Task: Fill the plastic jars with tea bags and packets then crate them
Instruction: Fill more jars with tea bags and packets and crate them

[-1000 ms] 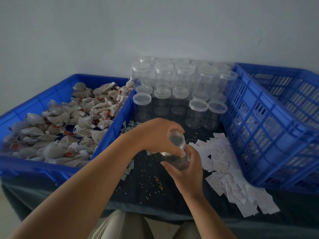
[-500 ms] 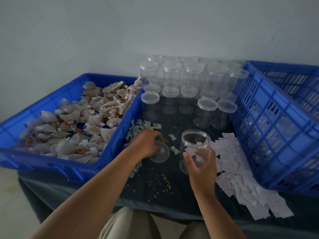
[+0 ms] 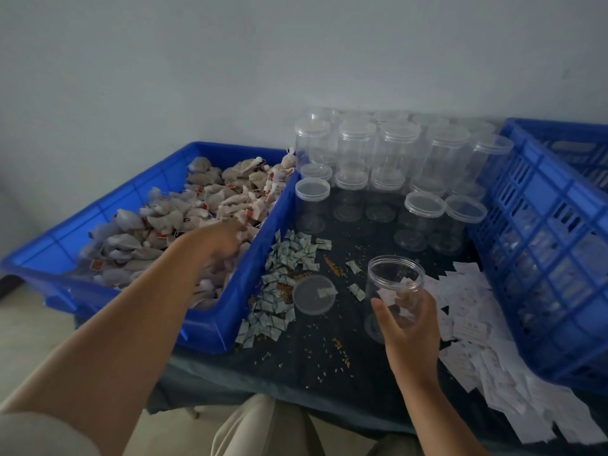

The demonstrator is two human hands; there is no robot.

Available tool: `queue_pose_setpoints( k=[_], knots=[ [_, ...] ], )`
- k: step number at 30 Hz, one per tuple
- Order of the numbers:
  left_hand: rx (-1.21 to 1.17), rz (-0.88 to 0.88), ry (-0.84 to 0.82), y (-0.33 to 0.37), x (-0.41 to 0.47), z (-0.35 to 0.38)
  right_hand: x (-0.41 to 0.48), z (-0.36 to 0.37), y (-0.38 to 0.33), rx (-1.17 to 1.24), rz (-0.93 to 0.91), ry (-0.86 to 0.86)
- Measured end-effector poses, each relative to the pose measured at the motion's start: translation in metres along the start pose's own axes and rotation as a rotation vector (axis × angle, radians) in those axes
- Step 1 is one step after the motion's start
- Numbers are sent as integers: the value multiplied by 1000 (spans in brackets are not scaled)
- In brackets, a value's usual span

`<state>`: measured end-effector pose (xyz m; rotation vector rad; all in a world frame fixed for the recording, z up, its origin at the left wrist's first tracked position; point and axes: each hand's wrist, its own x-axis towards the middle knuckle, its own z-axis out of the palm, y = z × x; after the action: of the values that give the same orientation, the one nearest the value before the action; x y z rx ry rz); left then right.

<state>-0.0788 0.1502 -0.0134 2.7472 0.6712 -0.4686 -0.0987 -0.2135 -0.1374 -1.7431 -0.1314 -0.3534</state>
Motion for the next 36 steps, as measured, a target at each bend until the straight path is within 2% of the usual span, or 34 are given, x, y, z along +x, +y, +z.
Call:
queue_pose_setpoints(
  k=[3, 7, 11, 13, 14, 18, 20, 22, 25, 28, 30, 32, 36],
  knots=[
    [-103, -15, 9, -12, 0, 20, 0, 1, 0, 6, 2, -15],
    [-28, -28, 60, -12, 7, 17, -1, 1, 0, 13, 0, -37],
    [9, 25, 311, -16, 12, 12, 0, 0, -2, 28, -3, -36],
    [-102, -14, 443, -16, 12, 9, 0, -1, -2, 29, 2, -38],
    [-84, -68, 438, -17, 15, 9, 0, 0, -3, 30, 2, -38],
    [-71, -272, 78, -25, 17, 15, -1, 1, -5, 48, -1, -46],
    [-86, -267, 152, -28, 14, 13, -2, 0, -6, 49, 5, -46],
    [-171, -209, 304, -30, 15, 11, -3, 0, -6, 44, 12, -38],
    [-616, -140, 503, -24, 11, 11, -2, 0, -6, 44, 5, -34],
    [-887, -77, 731, -18, 0, 3, -2, 0, -6, 37, -1, -43],
    [-1165, -25, 704, -14, -8, -4, -1, 0, -6, 39, -2, -47],
    [-1428, 57, 586, -10, -14, -14, -1, 0, -7, 39, -11, -63],
    [-1381, 286, 421, 15, -33, -32, -2, 0, -7, 27, -35, -167]
  ],
)
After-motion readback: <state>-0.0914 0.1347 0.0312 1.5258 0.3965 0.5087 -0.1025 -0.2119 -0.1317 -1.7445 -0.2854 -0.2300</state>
